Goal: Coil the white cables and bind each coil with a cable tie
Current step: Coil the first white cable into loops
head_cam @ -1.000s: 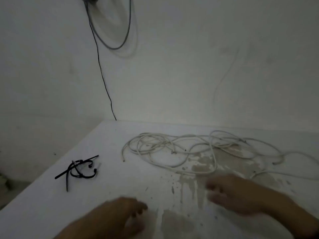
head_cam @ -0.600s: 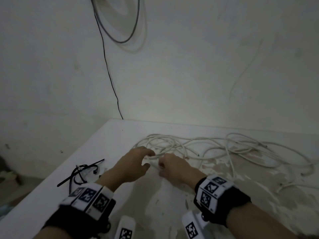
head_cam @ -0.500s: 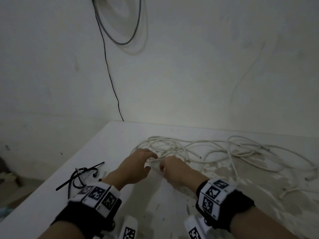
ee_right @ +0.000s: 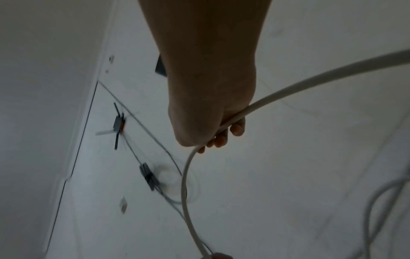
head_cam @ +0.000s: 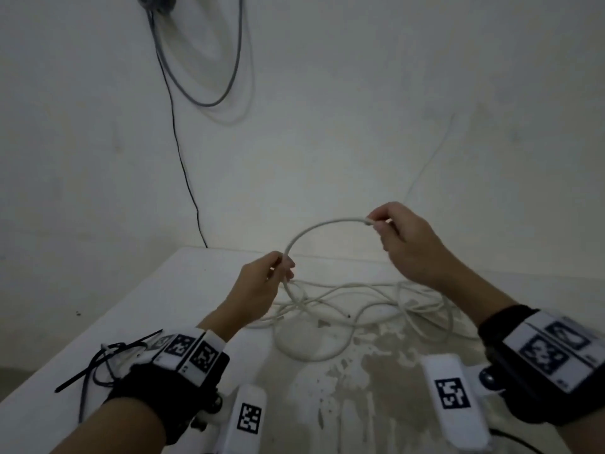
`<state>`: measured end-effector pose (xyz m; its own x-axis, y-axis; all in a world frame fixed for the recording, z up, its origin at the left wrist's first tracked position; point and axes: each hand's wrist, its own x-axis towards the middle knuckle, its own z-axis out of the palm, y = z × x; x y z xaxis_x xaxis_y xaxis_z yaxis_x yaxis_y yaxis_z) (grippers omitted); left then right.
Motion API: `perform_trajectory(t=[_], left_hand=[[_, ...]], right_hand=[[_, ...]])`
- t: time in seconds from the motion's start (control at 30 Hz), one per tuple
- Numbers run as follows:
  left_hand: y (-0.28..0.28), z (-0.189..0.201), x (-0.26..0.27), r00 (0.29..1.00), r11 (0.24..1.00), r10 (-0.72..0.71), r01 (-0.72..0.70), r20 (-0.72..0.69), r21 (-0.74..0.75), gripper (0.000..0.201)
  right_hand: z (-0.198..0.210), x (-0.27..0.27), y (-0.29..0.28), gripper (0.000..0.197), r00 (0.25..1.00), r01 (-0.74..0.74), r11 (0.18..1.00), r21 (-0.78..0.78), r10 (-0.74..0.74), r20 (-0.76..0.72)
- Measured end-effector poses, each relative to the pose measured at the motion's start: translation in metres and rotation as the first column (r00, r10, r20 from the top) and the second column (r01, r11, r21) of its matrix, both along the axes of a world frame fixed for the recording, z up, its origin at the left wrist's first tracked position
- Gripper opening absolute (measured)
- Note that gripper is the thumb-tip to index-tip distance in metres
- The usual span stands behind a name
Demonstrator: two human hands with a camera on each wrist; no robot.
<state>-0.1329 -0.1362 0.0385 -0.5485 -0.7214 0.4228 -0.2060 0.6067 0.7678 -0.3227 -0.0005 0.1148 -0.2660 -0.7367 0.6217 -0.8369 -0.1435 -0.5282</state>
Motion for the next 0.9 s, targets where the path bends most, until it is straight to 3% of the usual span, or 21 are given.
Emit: perform_trajectory(t=[0.07,0.13,0.2,0.27,0.37,0.47,0.53,0.6,0.63,0.67,0.73,0.77,0.83,0.9], left_hand=[[0.016,0.020,-0.009,0.983,0.970,-0.088,0.122,-0.163,0.212,0.021],[0.037,0.039,-0.019,0.936,0.913,-0.122,0.237,-0.330,0.333,0.020],[0.055,0.052,-0.028,0.874,0.867,-0.086,0.302,-0.478,0.397,0.018],[0.066,0.062,-0.036,0.823,0.836,-0.014,0.321,-0.568,0.445,0.017],[0.072,0.067,-0.042,0.789,0.804,0.069,0.319,-0.611,0.502,0.017],[0.074,0.063,-0.041,0.800,0.743,0.069,0.357,-0.596,0.566,0.017],[0.075,0.056,-0.044,0.848,0.776,0.102,0.259,-0.520,0.574,0.014],[0.074,0.044,-0.049,0.909,0.924,0.255,-0.129,-0.330,0.359,0.031],[0.076,0.039,-0.050,0.898,0.946,0.321,-0.293,-0.300,0.137,0.037],[0.081,0.036,-0.050,0.892,0.926,0.311,-0.362,-0.326,-0.108,0.037],[0.094,0.032,-0.052,0.960,0.862,0.101,-0.215,-0.260,-0.459,0.035],[0.100,0.029,-0.053,0.987,0.842,-0.005,-0.084,-0.164,-0.533,0.036],[0.109,0.029,-0.056,0.995,0.855,-0.098,0.069,-0.031,-0.514,0.040],[0.106,0.031,-0.059,0.991,0.897,-0.119,0.078,-0.067,-0.435,0.035]], right_hand=[[0.007,-0.017,0.014,0.013,0.995,0.044,0.999,0.011,-0.045,0.086],[0.006,-0.025,0.025,0.016,0.993,0.059,0.996,0.063,-0.065,0.099],[0.001,-0.023,0.034,0.018,0.989,0.003,0.994,0.111,-0.020,0.147],[-0.004,-0.021,0.044,0.020,0.951,-0.096,0.985,0.146,0.048,0.306],[-0.009,-0.020,0.058,0.021,0.819,-0.185,0.982,0.025,0.141,0.557],[-0.012,-0.022,0.067,0.025,0.695,-0.243,0.961,-0.133,0.268,0.667],[-0.014,-0.020,0.069,0.024,0.642,-0.284,0.946,-0.155,0.307,0.702],[-0.016,-0.016,0.068,0.012,0.677,-0.267,0.955,-0.129,0.281,0.680],[-0.017,-0.013,0.065,0.011,0.706,-0.235,0.965,-0.117,0.252,0.662],[-0.018,-0.009,0.063,0.012,0.727,-0.203,0.973,-0.111,0.226,0.649],[-0.018,-0.004,0.056,0.017,0.736,-0.161,0.980,-0.120,0.200,0.647],[-0.018,-0.001,0.053,0.021,0.726,-0.151,0.980,-0.129,0.199,0.658],[-0.016,0.004,0.050,0.027,0.707,-0.154,0.980,-0.126,0.199,0.678],[-0.014,0.008,0.049,0.031,0.687,-0.182,0.978,-0.099,0.199,0.699]])
